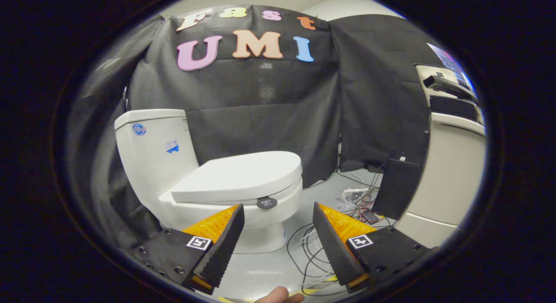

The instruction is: Open the toilet lid.

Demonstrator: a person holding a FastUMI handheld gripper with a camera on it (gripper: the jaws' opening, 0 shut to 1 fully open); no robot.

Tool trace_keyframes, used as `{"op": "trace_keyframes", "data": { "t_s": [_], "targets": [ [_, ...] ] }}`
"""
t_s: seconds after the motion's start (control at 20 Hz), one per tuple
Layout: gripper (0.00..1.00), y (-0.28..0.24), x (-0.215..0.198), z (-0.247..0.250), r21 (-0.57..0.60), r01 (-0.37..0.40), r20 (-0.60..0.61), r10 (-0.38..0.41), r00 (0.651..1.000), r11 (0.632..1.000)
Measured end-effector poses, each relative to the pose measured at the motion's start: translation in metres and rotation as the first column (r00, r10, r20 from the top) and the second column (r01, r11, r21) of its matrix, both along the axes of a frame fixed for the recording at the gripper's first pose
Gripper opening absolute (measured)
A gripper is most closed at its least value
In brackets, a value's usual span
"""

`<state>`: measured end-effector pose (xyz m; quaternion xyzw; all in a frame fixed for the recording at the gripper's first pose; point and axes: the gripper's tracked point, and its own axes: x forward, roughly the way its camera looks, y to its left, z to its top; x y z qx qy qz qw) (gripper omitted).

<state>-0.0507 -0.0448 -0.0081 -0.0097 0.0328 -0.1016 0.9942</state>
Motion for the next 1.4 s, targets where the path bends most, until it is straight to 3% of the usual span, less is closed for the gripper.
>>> {"op": "trace_keyframes", "data": {
  "t_s": [0.5, 0.75, 0.85, 1.0, 1.15, 1.3, 1.4],
  "targets": [
    [0.99, -0.001, 0.031, 0.008, 0.159, -0.045, 0.007, 0.045, 0.999, 0.986],
    [0.99, -0.002, 0.07, -0.035, 0.342, -0.081, -0.079, 0.115, 0.99, 0.936],
    [0.99, 0.003, 0.081, -0.055, 0.462, -0.101, -0.097, 0.164, 0.982, 0.881],
    [0.97, -0.001, 0.099, -0.077, 0.605, -0.084, -0.072, 0.159, 0.985, 0.792],
    [0.97, -0.004, 0.115, -0.083, 0.759, -0.071, -0.01, 0.121, 0.993, 0.648],
    [0.66, -0.006, 0.133, -0.098, 0.88, -0.042, -0.011, 0.108, 0.994, 0.474],
    [0.45, -0.002, 0.144, -0.088, 0.925, -0.072, 0.046, 0.078, 0.996, 0.372]
  ]
}}
